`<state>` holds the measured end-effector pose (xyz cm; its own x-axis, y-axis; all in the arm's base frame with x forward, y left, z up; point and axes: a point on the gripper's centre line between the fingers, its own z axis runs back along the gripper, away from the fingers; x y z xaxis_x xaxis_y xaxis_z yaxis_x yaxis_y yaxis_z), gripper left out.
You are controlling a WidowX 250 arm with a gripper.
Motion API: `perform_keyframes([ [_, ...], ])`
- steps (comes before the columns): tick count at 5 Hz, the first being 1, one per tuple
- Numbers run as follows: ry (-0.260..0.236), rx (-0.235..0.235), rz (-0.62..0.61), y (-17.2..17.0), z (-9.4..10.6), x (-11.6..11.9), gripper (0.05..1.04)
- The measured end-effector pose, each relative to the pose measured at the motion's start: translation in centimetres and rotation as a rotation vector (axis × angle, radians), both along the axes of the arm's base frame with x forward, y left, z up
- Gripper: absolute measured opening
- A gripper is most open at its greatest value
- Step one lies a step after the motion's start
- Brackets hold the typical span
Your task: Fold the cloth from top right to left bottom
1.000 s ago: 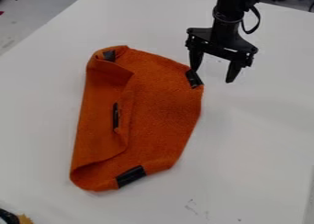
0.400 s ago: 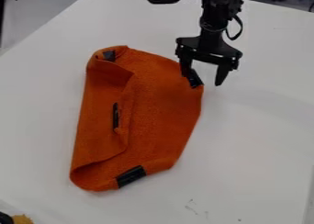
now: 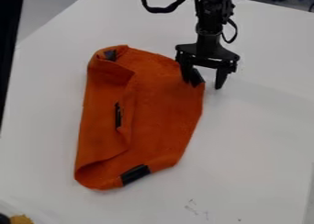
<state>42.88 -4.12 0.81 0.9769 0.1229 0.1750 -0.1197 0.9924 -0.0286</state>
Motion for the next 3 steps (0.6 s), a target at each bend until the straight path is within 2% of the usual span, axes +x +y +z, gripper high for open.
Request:
perform_keyframes([
  [1, 0.003, -0.020, 0.015, 0.40, -0.15, 0.10, 0.736],
  [2, 0.002, -0.021, 0.015, 0.44, -0.17, 0.20, 0.471],
  [3, -0.005, -0.028, 0.007, 0.48, -0.08, 0.62, 0.301],
])
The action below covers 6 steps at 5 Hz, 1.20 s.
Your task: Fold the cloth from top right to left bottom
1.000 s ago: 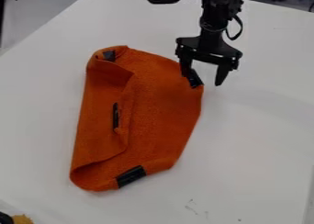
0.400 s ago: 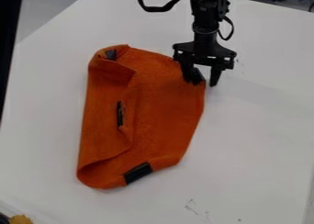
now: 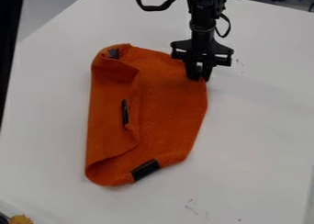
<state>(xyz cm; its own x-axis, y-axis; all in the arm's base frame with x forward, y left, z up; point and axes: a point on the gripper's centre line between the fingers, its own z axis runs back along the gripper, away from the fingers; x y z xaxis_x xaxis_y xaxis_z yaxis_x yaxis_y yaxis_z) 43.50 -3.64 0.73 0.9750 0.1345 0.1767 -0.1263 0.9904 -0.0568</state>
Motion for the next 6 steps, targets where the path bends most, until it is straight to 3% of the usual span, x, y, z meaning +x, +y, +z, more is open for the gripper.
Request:
perform_keyframes([
  [1, 0.000, 0.025, -0.009, 0.2, 0.1, -0.1, 0.177],
  [2, 0.015, 0.087, -0.002, 0.2, 0.7, -0.9, 0.100],
  [3, -0.049, 0.176, 0.058, 1.1, 5.2, -1.5, 0.086],
  [4, -0.087, 0.236, 0.116, 2.8, 8.0, -3.7, 0.086],
  [5, -0.111, 0.230, 0.210, 6.2, 9.0, -7.4, 0.086],
  [6, -0.118, 0.168, 0.277, 9.8, 7.5, -10.8, 0.086],
])
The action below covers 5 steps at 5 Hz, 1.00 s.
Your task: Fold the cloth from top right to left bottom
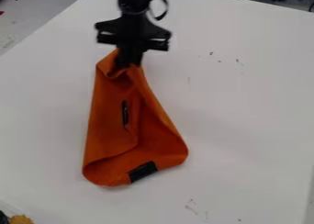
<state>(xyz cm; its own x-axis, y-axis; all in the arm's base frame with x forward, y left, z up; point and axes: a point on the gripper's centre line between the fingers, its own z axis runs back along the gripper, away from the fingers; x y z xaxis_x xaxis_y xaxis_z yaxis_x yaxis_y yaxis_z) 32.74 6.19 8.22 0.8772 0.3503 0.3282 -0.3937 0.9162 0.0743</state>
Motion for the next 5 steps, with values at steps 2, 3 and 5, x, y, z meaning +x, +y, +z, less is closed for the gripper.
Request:
perform_keyframes([
  [2, -0.057, -0.092, 0.050, 3.5, -2.9, -3.5, 0.084],
  [3, -0.085, -0.133, 0.050, 3.7, -4.0, -3.8, 0.084],
  [5, -0.067, -0.134, 0.019, 4.4, -5.8, -5.0, 0.280],
])
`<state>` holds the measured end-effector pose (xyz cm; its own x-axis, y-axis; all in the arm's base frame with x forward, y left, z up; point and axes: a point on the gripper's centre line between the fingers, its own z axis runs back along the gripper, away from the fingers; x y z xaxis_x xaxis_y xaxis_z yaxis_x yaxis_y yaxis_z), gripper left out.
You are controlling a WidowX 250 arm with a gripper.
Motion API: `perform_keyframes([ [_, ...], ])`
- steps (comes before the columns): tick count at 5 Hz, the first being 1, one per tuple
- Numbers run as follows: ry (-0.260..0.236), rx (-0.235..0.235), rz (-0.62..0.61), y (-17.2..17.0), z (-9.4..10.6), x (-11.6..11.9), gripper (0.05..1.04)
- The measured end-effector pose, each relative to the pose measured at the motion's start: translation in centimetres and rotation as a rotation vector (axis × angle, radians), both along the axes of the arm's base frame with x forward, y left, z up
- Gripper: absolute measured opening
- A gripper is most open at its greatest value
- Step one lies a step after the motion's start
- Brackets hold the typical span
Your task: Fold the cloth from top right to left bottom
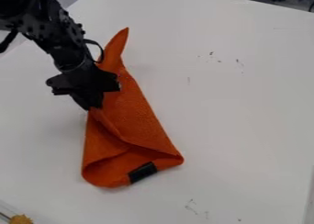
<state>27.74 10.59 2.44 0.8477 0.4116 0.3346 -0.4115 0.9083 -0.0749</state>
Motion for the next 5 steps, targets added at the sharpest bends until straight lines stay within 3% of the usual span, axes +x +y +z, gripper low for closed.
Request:
perform_keyframes([
  [1, 0.028, 0.016, -0.001, 0.5, -0.2, -0.7, 0.564],
  [2, 0.059, 0.062, 0.012, 2.2, 0.9, -2.2, 0.856],
  [3, 0.098, 0.109, 0.022, 3.9, 1.6, -3.6, 1.016],
  [5, 0.132, 0.150, -0.013, 5.4, 2.9, -4.8, 1.005],
])
